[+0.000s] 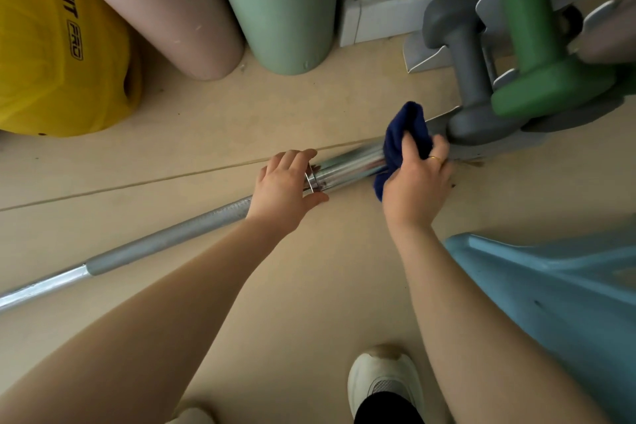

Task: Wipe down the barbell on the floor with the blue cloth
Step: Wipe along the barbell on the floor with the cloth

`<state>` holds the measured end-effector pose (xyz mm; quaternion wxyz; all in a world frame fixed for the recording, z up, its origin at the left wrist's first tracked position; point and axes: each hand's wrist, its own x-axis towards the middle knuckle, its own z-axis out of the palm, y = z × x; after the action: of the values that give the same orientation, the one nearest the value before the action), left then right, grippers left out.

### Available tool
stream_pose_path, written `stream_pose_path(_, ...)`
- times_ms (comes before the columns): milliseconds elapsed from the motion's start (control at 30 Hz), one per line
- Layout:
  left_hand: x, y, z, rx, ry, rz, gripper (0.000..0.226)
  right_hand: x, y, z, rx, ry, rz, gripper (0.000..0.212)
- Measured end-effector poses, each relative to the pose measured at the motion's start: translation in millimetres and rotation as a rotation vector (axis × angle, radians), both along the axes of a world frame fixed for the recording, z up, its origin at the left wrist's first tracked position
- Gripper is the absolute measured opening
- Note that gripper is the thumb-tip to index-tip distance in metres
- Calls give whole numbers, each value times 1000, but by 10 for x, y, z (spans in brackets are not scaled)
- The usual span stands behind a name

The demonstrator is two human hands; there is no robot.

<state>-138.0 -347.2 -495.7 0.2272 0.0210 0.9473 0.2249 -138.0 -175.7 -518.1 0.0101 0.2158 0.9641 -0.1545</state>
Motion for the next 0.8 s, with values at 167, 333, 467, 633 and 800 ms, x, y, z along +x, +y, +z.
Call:
stream_pose_path(167, 66, 40, 5, -5, 25, 7, 67, 106, -65, 24, 97, 15, 455, 48)
stream_pose_path(333, 82, 35, -8, -9, 27, -3, 69, -108, 278, 51, 71, -11, 101, 49)
stream_pose_path(467, 65, 11, -2, 55, -5, 8, 69, -94, 80, 9, 108, -63, 62, 50)
stream_pose_path(633, 34, -29, -5, 107, -11, 27, 68, 192, -205, 71, 91, 11, 409, 54)
stream_pose_path(800, -17, -84, 9, 166, -5, 7, 57, 386, -442, 76, 11, -43, 584, 68)
